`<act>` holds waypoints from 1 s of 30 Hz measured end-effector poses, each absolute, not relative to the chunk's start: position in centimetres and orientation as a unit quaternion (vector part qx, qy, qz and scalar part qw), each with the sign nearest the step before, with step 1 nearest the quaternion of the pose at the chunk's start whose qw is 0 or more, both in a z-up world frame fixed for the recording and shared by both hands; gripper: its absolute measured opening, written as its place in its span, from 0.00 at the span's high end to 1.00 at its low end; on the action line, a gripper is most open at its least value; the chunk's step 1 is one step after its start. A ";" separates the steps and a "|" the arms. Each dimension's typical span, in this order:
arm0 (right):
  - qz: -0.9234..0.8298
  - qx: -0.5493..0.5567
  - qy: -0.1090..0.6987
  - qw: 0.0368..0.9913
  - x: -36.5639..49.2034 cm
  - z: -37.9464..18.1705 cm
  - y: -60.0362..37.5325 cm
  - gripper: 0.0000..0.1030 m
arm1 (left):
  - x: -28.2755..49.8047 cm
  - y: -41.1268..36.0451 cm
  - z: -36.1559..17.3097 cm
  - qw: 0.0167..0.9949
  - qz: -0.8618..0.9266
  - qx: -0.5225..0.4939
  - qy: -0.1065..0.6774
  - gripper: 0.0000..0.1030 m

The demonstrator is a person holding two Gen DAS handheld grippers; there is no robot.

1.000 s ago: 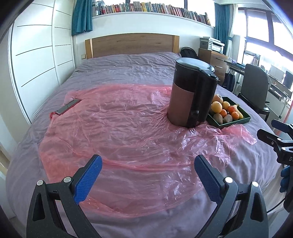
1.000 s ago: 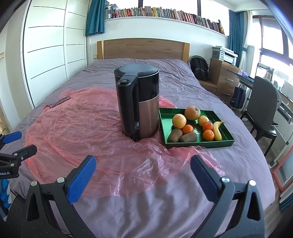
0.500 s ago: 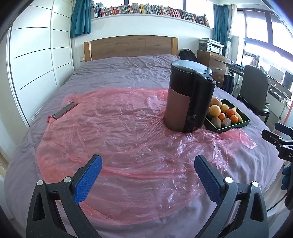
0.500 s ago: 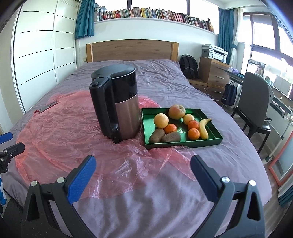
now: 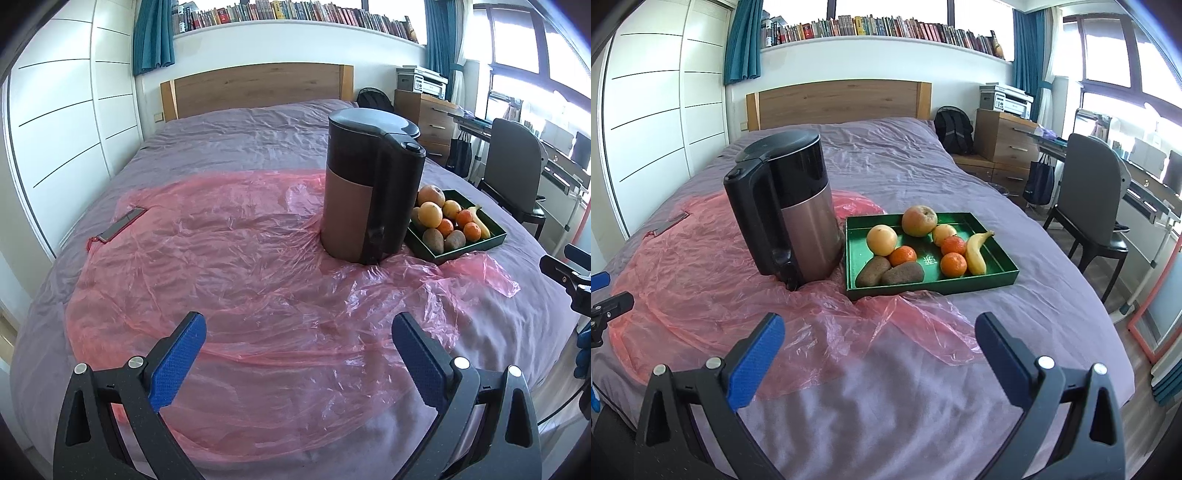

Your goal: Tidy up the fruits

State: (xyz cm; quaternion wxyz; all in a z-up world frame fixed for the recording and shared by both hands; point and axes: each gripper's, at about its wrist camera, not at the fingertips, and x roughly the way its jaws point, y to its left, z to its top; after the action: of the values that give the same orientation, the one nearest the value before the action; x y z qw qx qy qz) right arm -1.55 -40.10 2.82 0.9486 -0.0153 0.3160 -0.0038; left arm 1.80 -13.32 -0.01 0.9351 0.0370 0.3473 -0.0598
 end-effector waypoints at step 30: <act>-0.010 0.004 0.322 0.947 0.9 1.4 -42.5 0.00 | 2.9 -13.3 -0.6 0.932 -0.044 0.035 0.359 0.04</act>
State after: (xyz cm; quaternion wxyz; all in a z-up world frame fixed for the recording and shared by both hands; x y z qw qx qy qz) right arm 0.94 -42.55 1.36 0.9466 0.0042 0.3221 -0.0104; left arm 2.89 -13.35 -0.57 0.9316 0.0350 0.3590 -0.0441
